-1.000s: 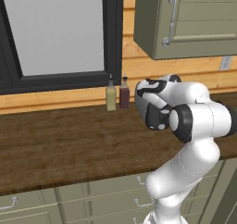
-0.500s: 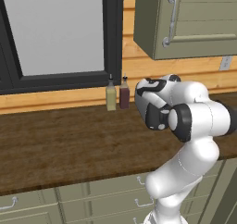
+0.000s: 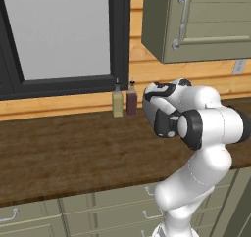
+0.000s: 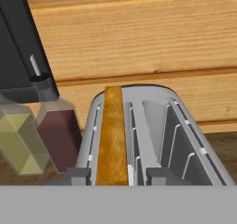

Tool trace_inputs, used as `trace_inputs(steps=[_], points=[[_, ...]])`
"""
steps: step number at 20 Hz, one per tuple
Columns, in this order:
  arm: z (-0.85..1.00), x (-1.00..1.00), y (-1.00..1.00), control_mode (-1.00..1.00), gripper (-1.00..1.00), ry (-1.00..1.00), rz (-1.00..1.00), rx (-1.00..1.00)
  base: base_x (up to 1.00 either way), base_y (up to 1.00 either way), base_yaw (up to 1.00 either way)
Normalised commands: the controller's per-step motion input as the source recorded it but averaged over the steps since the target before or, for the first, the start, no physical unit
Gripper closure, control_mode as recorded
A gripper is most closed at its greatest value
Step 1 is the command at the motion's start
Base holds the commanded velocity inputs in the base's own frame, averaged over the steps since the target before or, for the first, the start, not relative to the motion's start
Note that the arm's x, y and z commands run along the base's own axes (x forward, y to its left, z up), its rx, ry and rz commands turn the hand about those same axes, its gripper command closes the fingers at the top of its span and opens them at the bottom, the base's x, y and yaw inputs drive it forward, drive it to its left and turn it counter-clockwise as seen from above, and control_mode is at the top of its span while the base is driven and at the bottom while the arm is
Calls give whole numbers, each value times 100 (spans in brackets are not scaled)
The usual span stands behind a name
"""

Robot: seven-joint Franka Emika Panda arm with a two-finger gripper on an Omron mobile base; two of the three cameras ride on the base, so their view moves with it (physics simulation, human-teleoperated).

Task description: Start the toaster. Once the lever pops up, take the bread to the plate on the dining counter.

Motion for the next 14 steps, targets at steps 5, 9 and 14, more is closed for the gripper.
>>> trace_inputs(steps=[5, 9, 14], points=[[0, 0, 0, -100, 100, 0, 0, 0, 0, 0, 0], [0, 0, 0, -100, 100, 0, 0, 0, 0, 0, 0], [0, 0, 0, -100, 100, 0, 0, 0, 0, 0, 0]])
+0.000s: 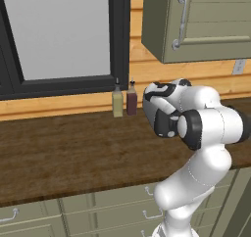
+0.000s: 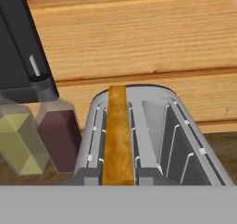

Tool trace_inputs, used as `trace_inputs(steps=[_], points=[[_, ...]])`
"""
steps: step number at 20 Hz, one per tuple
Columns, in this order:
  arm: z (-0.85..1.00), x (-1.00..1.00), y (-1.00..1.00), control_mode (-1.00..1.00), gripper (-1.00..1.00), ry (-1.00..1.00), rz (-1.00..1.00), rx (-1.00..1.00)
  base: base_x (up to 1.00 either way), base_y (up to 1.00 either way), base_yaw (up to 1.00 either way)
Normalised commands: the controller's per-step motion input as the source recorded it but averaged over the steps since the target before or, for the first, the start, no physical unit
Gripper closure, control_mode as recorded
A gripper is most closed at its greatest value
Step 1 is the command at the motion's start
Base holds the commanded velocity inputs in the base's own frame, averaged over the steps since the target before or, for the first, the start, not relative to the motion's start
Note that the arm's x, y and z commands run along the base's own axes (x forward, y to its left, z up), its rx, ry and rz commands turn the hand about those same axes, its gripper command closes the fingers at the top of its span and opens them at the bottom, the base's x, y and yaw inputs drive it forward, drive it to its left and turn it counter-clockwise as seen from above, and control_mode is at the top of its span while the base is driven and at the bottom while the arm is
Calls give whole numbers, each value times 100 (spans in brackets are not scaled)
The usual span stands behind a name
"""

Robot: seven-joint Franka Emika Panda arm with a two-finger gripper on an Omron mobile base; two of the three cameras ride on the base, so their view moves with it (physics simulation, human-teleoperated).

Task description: Start the toaster. Once the lever pops up, take the bread to the plate on the dining counter.

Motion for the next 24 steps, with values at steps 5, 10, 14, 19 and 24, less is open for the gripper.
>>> trace_inputs(steps=[5, 10, 14, 19, 24], points=[[0, 0, 0, -100, 100, 0, 0, 0, 0, 0, 0], [1, 0, 0, -100, 100, 0, 0, 0, 0, 0, 0], [12, -1, 2, -100, 100, 0, -2, 0, 0, 0, 0], [46, -13, 0, -100, 100, 0, -1, 0, 0, 0, 0], [60, -20, 3, -100, 100, 0, -4, 0, 0, 0, 0]])
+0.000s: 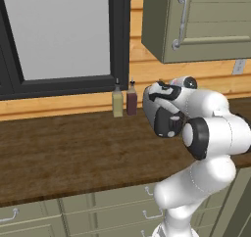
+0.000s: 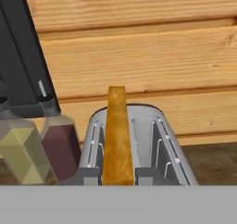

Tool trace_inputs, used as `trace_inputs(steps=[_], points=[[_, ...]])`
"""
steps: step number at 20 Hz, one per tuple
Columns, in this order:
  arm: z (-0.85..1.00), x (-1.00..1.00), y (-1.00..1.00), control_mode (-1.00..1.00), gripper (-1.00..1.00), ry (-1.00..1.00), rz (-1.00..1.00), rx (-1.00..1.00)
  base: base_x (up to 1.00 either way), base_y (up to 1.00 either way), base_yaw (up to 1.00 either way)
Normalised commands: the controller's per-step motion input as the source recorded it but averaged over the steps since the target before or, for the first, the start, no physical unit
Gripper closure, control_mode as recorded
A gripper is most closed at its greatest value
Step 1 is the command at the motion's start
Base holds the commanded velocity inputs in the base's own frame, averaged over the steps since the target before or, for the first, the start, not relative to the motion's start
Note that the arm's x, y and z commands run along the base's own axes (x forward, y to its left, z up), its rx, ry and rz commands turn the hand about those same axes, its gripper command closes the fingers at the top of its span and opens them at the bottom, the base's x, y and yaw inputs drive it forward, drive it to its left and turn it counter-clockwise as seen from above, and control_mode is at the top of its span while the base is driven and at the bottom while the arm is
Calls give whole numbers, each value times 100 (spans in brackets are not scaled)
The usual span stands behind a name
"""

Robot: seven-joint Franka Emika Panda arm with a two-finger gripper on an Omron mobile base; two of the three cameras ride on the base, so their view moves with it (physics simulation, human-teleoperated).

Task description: Start the toaster. Once the lever pops up, take the bread to the plate on the dining counter.

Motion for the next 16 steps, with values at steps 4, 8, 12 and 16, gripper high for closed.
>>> trace_inputs(steps=[4, 8, 12, 16], points=[[57, -31, 19, -100, 100, 0, -3, -3, 0, 0, 0], [51, -28, 31, -100, 100, 0, -2, -5, 0, 0, 0], [46, -33, 21, -100, 100, 0, 0, -2, 0, 0, 0], [33, -68, 0, -100, 100, 0, 0, 0, 0, 0, 0]])
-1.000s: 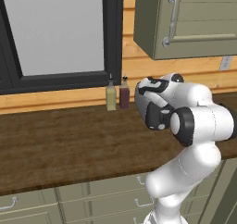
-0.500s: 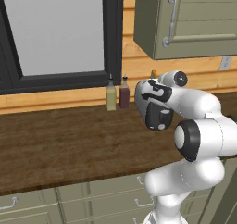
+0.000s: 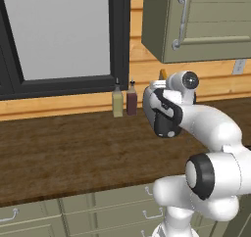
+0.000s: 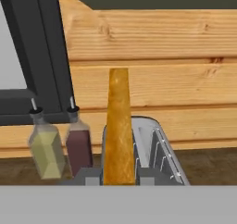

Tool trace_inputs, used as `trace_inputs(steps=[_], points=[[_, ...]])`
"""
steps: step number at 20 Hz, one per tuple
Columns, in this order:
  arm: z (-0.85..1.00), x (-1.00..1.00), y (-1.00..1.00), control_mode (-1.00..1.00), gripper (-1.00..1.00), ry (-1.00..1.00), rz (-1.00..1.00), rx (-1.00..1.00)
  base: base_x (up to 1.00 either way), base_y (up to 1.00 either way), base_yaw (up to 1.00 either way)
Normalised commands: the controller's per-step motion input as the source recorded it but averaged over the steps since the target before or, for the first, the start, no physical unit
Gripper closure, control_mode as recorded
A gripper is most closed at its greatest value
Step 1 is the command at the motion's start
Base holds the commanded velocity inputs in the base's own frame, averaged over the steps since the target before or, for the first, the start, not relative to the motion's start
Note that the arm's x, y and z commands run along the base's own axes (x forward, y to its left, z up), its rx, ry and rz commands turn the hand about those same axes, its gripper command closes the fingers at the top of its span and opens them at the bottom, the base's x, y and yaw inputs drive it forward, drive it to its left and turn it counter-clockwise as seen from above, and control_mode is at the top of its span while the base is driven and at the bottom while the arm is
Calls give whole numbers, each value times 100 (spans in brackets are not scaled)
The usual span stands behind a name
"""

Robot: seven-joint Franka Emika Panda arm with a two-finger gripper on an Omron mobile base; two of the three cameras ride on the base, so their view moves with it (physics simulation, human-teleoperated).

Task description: Start the toaster. Once the lever pops up, take the bread to the plate on the dining counter.

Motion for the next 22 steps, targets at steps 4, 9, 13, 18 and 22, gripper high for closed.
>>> trace_inputs(steps=[4, 9, 13, 18, 22], points=[[23, -97, 0, -100, 100, 16, 0, 0, 0, 0, 0], [5, -100, 0, -100, 100, 32, 0, 0, 0, 0, 0], [17, -91, 0, -100, 100, 28, 0, -1, 0, 0, 0], [10, -88, 18, -100, 100, 23, 0, -1, 0, 0, 0], [0, -93, 26, -100, 100, 14, 0, 0, 0, 0, 0]])
